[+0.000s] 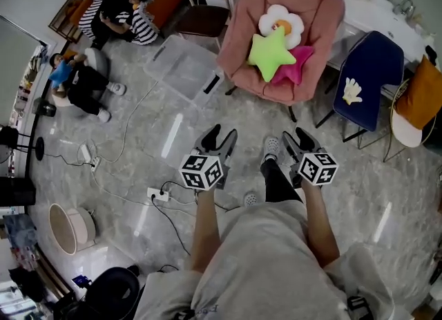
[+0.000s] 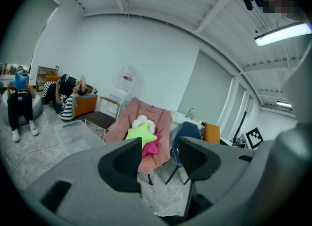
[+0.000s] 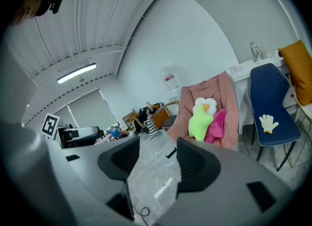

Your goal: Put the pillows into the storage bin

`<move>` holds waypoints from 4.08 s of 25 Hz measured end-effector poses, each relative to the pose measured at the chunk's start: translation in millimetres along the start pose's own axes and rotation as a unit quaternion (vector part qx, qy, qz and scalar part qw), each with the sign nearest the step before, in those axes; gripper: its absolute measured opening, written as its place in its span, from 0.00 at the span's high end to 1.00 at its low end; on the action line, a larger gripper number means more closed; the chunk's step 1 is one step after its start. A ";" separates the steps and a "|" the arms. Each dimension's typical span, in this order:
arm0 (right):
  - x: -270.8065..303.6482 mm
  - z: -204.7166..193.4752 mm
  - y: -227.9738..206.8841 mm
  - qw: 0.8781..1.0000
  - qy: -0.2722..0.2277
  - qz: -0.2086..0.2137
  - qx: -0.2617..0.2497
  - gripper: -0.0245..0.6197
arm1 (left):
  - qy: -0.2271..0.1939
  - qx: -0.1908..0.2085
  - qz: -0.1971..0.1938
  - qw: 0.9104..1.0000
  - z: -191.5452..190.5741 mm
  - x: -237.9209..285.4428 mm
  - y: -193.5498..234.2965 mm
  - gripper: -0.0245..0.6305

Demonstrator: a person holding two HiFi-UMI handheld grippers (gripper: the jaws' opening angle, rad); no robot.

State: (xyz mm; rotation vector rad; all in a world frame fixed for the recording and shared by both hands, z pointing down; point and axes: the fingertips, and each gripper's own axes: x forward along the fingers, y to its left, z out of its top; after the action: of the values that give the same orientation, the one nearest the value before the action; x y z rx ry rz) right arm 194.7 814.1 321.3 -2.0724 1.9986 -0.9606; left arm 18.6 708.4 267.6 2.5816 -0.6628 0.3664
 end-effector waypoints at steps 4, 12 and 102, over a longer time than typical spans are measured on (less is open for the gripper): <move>34.8 27.6 -23.6 1.000 0.000 0.000 0.012 0.60 | 0.012 0.003 0.006 1.000 20.4 35.2 12.6 0.63; 102.4 84.0 -72.2 0.999 -0.003 0.012 0.031 0.60 | 0.015 0.009 0.039 0.999 69.6 87.1 42.6 0.63; 552.4 54.9 -368.9 0.956 0.289 0.005 -0.055 0.28 | 0.211 -0.245 -0.047 0.945 -124.3 622.3 234.8 0.39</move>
State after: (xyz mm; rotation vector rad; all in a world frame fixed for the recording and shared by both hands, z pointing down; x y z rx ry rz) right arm 505.0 329.1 657.2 -1.9867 2.3585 -1.6418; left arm 410.3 341.6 679.8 1.9662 -0.4072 0.6128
